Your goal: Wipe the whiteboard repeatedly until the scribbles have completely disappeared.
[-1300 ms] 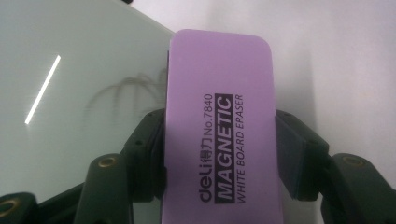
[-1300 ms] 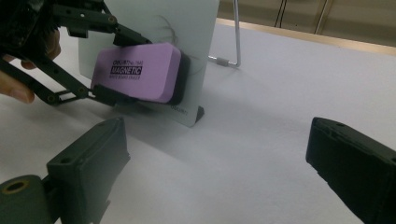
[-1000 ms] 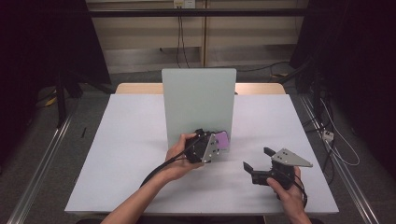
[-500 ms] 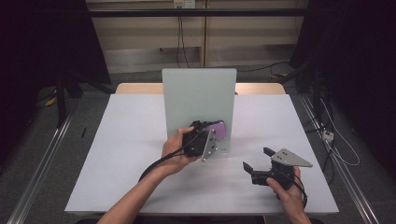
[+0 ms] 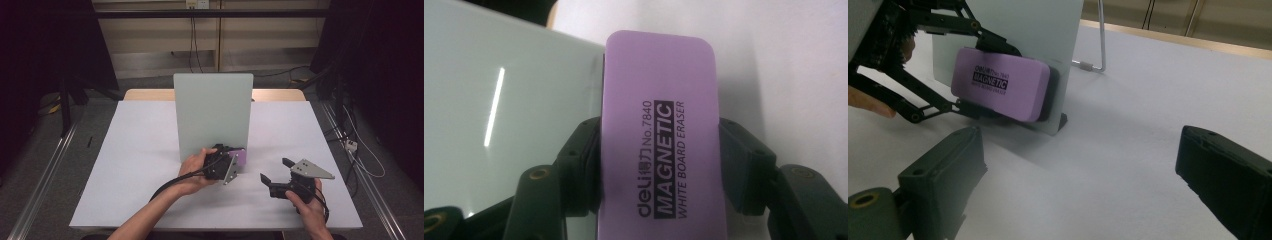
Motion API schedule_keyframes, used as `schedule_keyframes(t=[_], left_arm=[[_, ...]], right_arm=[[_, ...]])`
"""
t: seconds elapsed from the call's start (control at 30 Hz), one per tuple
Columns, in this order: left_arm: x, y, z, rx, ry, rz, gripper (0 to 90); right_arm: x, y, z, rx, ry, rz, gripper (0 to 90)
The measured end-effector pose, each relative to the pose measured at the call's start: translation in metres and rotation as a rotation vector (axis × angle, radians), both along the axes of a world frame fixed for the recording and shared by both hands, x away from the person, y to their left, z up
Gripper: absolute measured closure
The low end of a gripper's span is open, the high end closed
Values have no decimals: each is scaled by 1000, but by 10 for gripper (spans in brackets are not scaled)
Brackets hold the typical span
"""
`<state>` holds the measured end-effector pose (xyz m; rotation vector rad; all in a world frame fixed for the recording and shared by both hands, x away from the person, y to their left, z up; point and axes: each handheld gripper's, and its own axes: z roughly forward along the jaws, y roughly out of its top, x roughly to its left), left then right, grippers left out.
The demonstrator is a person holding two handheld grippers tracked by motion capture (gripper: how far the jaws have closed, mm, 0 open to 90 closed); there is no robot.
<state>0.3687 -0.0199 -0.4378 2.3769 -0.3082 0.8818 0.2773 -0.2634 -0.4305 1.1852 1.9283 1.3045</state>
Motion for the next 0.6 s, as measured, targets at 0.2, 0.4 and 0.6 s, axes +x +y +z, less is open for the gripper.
schedule_keyframes(t=[0.2, 0.4, 0.6], left_arm=[[-1, -7, -5, 36, 32, -28, 409], [2, -8, 3, 10, 45, -3, 409], [13, -3, 35, -95, 23, 74, 409]], right_arm=[[0, 0, 0, 2, -1, 1, 55], [0, -1, 0, 3, -1, -2, 55], [0, -1, 0, 5, -2, 1, 55]])
